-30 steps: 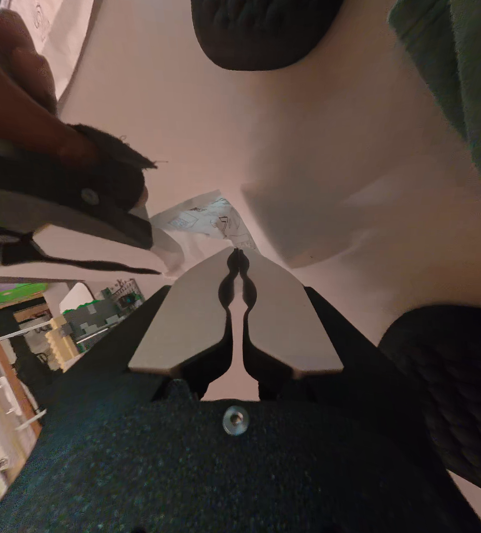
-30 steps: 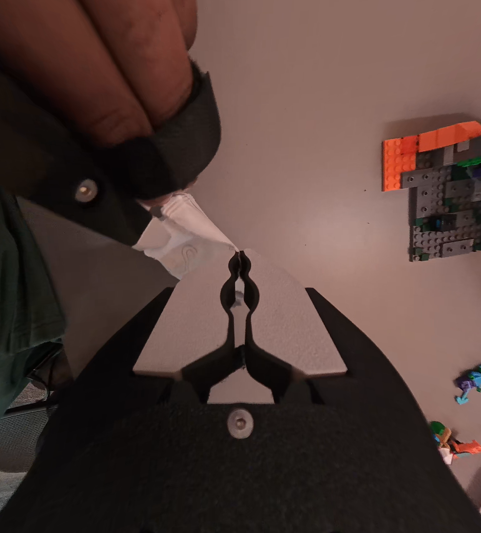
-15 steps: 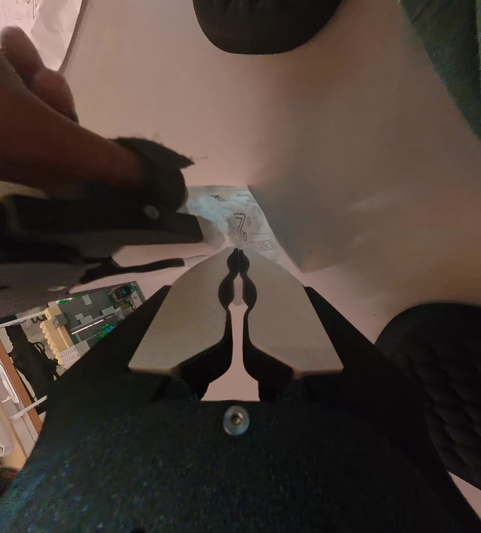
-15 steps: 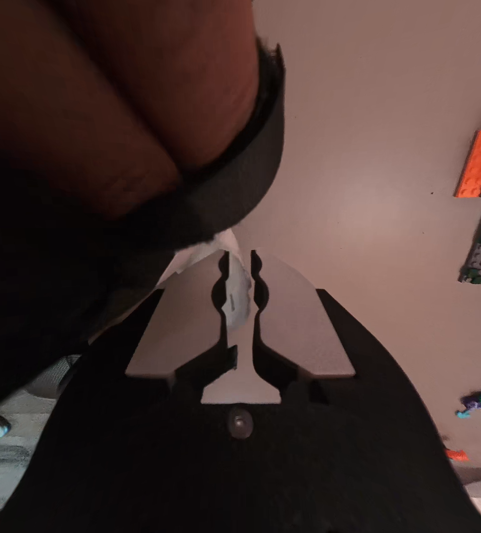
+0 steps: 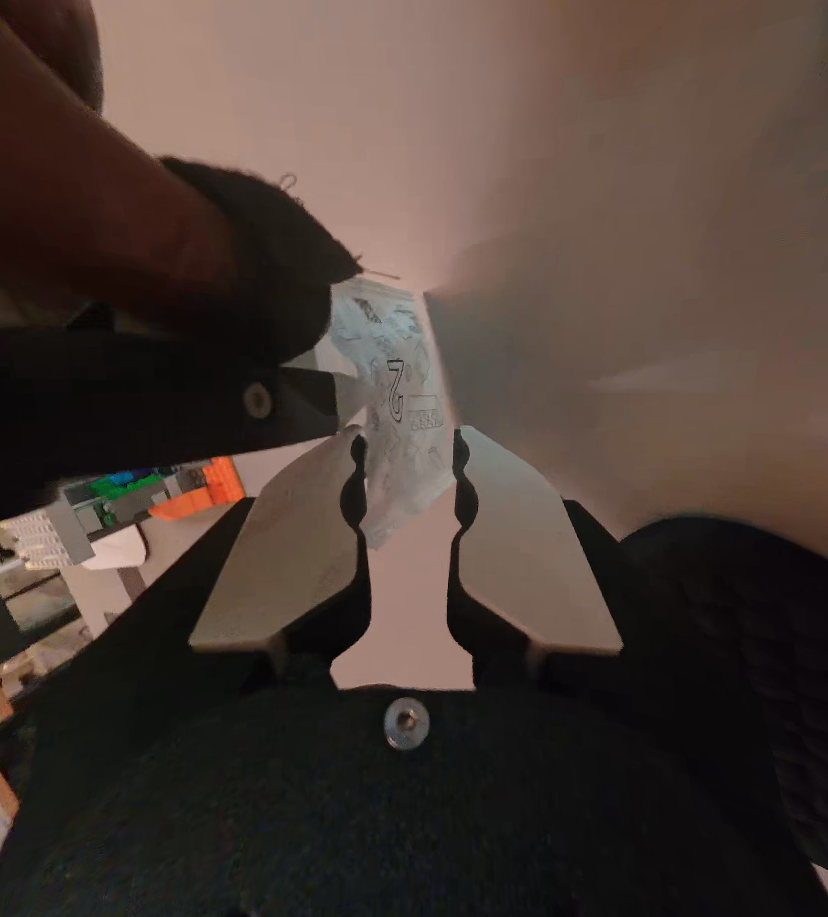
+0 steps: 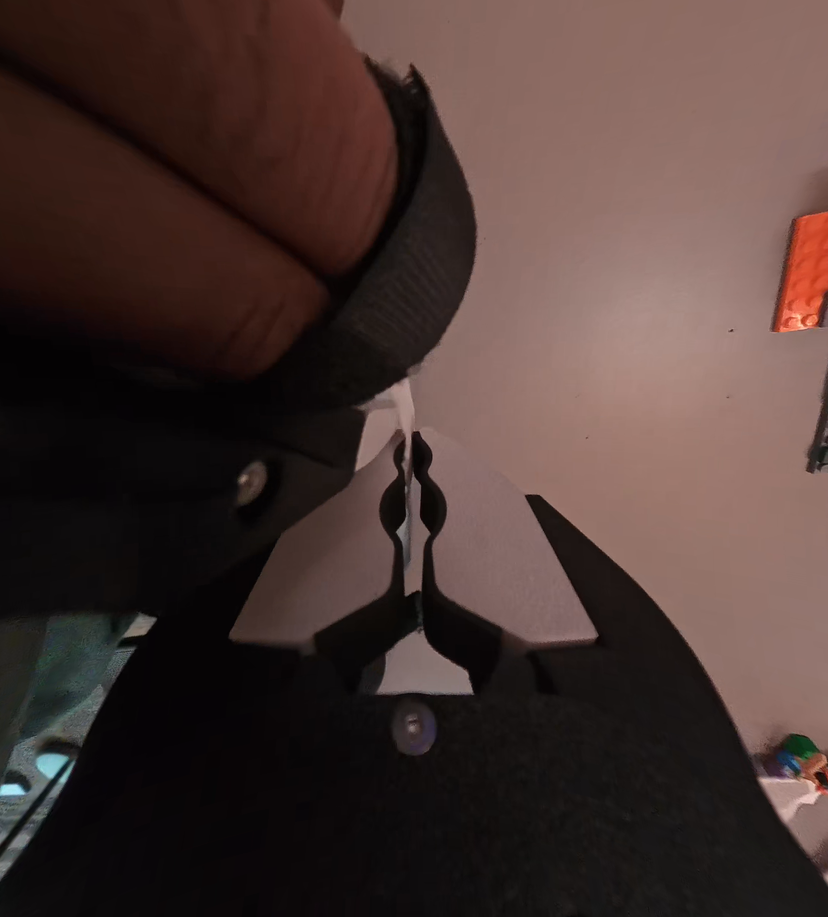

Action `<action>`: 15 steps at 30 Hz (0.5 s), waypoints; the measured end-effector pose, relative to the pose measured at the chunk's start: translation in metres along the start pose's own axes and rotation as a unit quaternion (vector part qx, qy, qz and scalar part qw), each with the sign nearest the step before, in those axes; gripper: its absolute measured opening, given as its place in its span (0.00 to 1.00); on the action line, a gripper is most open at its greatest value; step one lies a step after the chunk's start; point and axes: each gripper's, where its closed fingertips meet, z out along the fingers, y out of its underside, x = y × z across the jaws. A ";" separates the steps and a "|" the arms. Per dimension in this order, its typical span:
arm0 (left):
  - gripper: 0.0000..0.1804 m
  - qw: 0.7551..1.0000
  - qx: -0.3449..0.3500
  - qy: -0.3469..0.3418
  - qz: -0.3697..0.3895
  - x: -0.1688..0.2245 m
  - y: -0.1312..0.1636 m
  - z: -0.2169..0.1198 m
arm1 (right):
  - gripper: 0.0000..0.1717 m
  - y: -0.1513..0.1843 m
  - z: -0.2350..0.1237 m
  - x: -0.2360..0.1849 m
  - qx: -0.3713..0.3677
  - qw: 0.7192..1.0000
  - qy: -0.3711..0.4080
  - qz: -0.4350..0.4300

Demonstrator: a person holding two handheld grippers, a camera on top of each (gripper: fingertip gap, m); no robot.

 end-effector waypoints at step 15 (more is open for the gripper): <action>0.04 0.999 -0.047 0.007 0.009 -0.005 0.008 0.017 | 0.00 -0.003 0.000 -0.002 0.038 0.998 -0.040 0.035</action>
